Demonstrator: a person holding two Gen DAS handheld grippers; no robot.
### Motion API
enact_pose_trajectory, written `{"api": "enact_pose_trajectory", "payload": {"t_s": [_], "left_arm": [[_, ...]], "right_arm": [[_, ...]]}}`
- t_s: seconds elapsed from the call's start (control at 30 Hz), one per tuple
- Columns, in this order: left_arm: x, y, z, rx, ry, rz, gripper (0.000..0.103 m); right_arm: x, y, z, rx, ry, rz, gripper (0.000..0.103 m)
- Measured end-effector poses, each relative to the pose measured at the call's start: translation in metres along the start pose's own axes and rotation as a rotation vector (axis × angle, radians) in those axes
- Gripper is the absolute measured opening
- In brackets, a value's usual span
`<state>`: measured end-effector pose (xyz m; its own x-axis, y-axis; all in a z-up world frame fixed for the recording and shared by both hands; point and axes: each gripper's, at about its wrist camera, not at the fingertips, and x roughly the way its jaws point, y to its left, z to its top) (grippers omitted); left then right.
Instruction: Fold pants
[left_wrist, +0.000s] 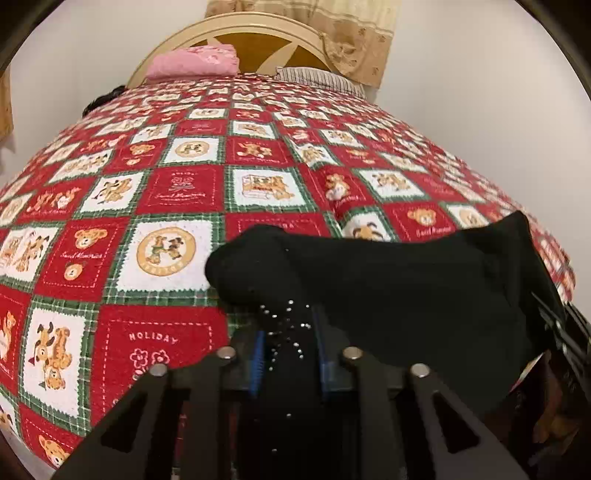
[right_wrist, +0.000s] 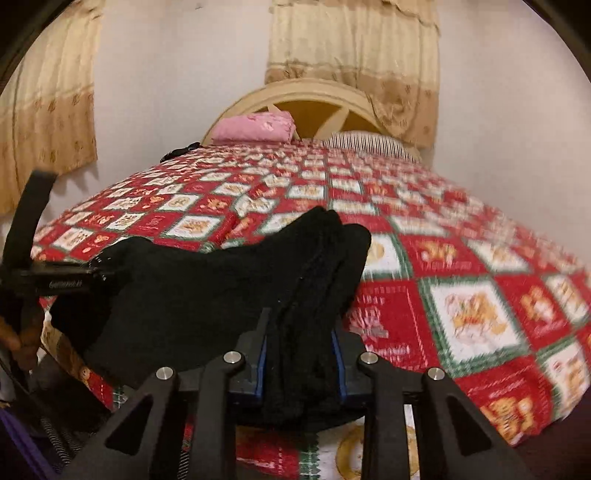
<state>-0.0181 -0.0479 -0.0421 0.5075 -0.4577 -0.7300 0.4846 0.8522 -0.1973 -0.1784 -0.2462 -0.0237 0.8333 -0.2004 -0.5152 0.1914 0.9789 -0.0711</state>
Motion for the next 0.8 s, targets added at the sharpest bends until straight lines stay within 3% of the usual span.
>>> {"api": "enact_pose_trajectory", "payload": {"t_s": [0.23,0.43,0.63,0.8], "left_arm": [[-0.015,0.012,0.011,-0.023,-0.051,-0.016,0.018],[-0.050,0.066,0.044,-0.077,-0.175,0.090,0.017],[-0.082,0.142,0.069,-0.119,-0.247,0.297,0.017],[-0.091,0.202,0.079,-0.163,-0.245,0.463,0.017]], "right_arm": [[-0.024,0.037,0.037,-0.086,-0.113,0.022,0.027],[-0.010,0.089,0.083,-0.161,-0.198,0.136,0.027],[0.042,0.144,0.134,-0.106,-0.219,0.351,0.027],[0.112,0.193,0.157,-0.006,-0.134,0.503,0.027]]}}
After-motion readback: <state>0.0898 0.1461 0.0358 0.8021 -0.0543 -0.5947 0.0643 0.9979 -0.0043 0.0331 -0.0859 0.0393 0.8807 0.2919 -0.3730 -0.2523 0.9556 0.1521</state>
